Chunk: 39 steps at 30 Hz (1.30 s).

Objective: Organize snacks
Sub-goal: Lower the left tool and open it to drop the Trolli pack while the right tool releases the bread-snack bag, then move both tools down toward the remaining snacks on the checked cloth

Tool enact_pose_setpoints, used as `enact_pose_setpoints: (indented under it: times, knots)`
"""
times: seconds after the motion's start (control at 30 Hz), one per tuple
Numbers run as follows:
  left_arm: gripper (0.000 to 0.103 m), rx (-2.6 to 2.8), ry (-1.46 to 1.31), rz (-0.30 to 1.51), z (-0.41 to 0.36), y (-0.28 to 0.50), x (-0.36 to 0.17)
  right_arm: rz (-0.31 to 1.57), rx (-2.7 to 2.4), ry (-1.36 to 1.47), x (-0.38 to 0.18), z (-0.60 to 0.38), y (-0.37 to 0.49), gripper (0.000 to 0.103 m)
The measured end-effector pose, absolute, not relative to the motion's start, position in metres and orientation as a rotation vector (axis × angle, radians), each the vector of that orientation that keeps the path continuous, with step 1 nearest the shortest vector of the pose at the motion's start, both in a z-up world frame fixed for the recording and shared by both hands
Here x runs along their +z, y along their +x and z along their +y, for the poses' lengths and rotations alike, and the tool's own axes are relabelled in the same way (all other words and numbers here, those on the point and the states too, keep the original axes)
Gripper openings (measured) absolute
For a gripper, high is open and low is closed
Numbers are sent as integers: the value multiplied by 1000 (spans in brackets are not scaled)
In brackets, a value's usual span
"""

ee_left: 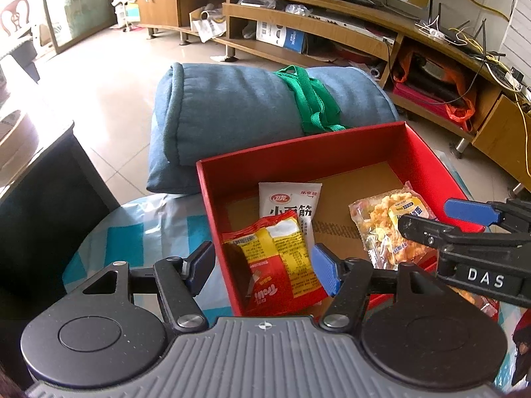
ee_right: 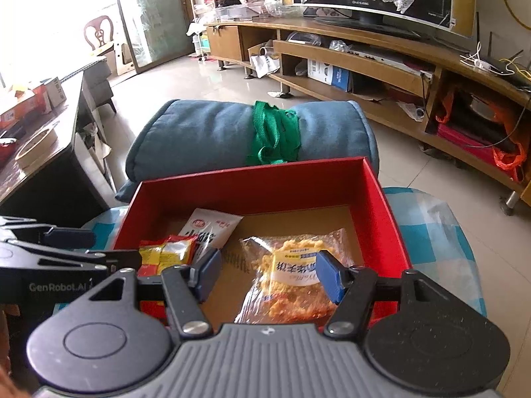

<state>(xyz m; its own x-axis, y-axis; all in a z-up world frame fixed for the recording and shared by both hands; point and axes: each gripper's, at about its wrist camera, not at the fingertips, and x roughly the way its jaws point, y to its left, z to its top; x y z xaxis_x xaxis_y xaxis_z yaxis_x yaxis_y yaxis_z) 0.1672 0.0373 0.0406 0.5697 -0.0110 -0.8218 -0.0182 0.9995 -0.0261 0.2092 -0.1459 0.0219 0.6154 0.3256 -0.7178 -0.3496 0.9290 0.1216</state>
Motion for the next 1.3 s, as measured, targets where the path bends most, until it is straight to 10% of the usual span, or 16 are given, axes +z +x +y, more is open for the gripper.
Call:
enact_pose_setpoints:
  times: [1.3]
  knots:
    - [74, -45, -31, 990, 53, 108, 39, 883, 411, -11, 16, -139, 142, 62]
